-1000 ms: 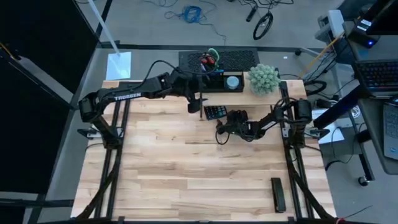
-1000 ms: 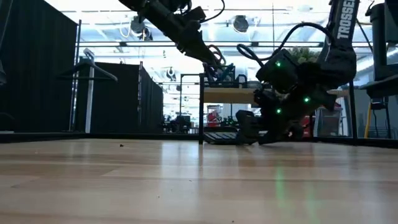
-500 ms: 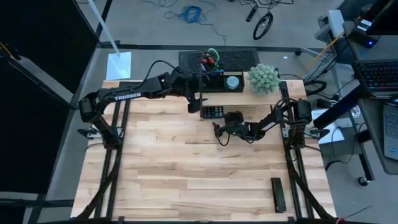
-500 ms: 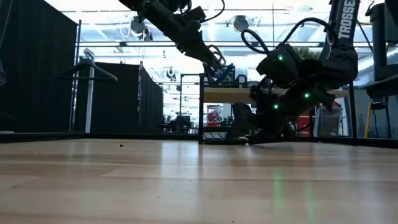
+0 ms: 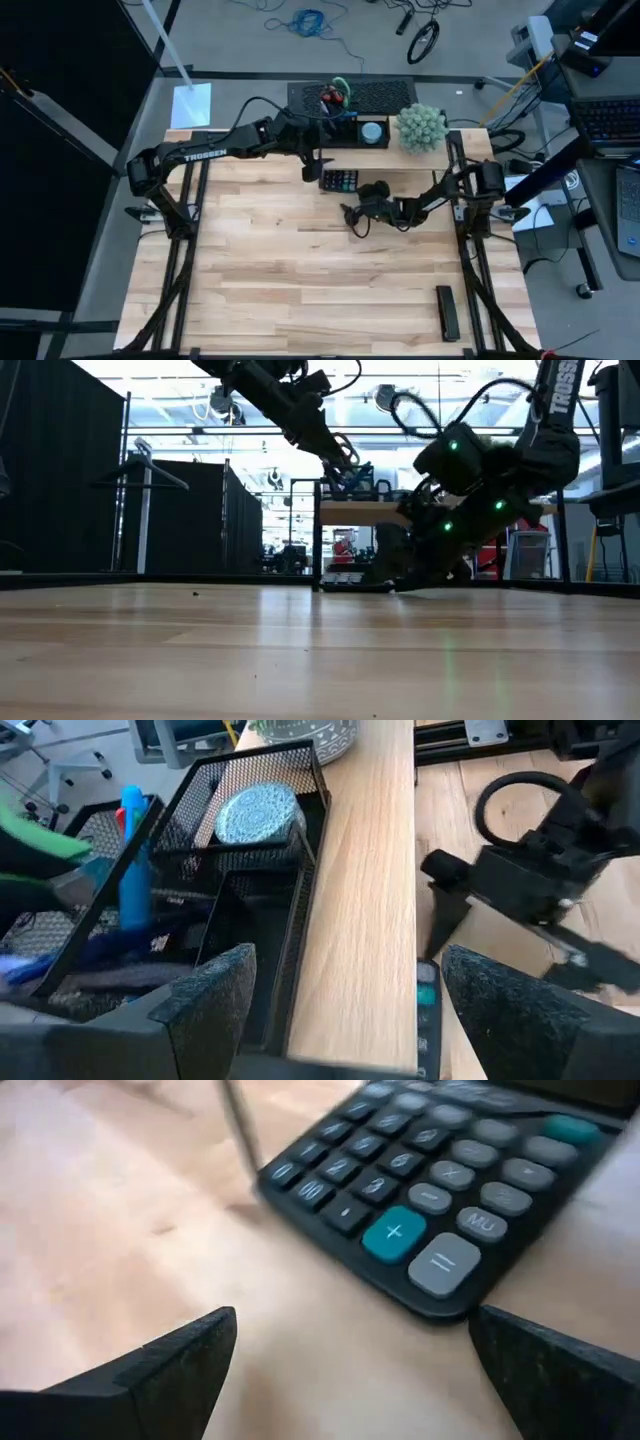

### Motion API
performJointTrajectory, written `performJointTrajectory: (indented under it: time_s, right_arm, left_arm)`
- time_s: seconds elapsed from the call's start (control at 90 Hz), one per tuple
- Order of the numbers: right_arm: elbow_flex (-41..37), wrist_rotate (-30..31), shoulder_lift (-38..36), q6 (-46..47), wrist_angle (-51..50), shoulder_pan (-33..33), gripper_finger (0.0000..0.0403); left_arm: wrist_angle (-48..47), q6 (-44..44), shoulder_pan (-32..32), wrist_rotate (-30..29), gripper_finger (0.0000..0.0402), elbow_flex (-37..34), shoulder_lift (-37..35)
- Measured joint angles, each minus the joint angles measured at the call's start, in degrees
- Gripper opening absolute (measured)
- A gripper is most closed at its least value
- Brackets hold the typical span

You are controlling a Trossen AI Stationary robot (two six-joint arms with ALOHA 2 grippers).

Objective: Pick and place office supplies into organizer
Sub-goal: Put the black calculator under the wooden shelf

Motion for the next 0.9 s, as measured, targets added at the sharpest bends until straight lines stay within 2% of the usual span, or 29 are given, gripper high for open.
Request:
performJointTrajectory:
  time_s: [0.211,0.311,0.433,0.567,0.733,0.9]
  right_arm:
    - [0.04,1.32,-8.72,1.62,-14.56,2.76,0.0384]
    - [0.02,2.65,-10.56,2.97,-18.16,2.92,0.0384]
    - [0.03,2.61,-9.33,4.39,-15.42,3.20,0.0384]
    - [0.02,2.73,-4.05,7.57,-9.74,3.33,0.0384]
    - [0.23,9.23,0.88,11.17,-6.66,3.30,0.0384]
    - [0.08,11.61,1.48,7.79,-6.23,2.38,0.0384]
  left_arm:
    - [0.09,-0.03,-0.02,-0.01,0.0309,0.00,0.00]
    - [0.06,-0.04,-0.01,0.00,0.0309,0.00,0.00]
    - [0.06,-0.04,0.00,0.00,0.0309,0.00,0.00]
    - [0.04,-0.09,-0.02,0.00,0.0309,0.00,0.00]
    - [0.04,-0.09,-0.01,0.00,0.0309,0.00,0.00]
    - [0.06,-0.11,-0.02,0.00,0.0309,0.00,0.00]
